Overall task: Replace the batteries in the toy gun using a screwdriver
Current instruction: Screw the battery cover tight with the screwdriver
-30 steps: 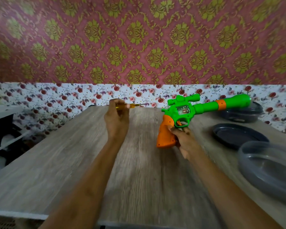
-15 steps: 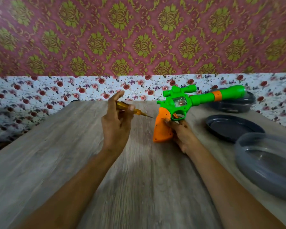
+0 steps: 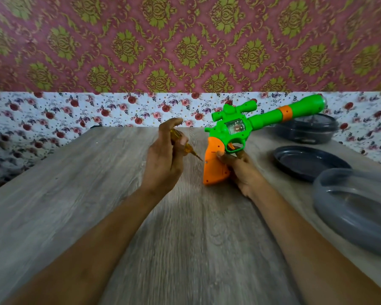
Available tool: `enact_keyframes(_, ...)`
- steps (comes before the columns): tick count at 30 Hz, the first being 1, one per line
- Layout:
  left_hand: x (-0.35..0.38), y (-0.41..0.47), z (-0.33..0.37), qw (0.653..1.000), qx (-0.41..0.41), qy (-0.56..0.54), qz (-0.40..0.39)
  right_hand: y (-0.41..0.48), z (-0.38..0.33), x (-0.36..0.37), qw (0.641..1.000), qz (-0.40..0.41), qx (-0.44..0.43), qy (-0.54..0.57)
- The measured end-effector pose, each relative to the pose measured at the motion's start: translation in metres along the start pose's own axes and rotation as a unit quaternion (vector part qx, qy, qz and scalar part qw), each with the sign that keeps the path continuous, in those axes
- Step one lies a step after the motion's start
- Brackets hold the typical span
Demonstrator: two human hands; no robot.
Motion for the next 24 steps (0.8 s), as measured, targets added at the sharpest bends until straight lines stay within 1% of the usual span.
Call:
enact_keyframes(5, 0.002, 0.0, 0.002, 1.0, 0.004, -0.006, -0.008, -0.001, 0.0, 0.001, 1.0, -0.005, 0.002, 0.004)
enact_keyframes(10, 0.005, -0.001, 0.004, 0.999, 0.027, -0.006, -0.019, 0.0, -0.001, 0.001, 1.0, -0.013, -0.001, 0.007)
enact_keyframes(24, 0.005, -0.001, 0.015, 0.998, 0.042, 0.009, -0.038, 0.002, 0.002, 0.0, 0.999, -0.033, -0.001, -0.001)
Point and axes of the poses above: each hand's wrist, its own y-axis towards the middle knuckle, its own x-axis out of the palm, z = x × y, the point moved 6 cm from there along y, towards the middle knuckle, and after that the axes turned 4 degrees about y, right-handed, at the moved point
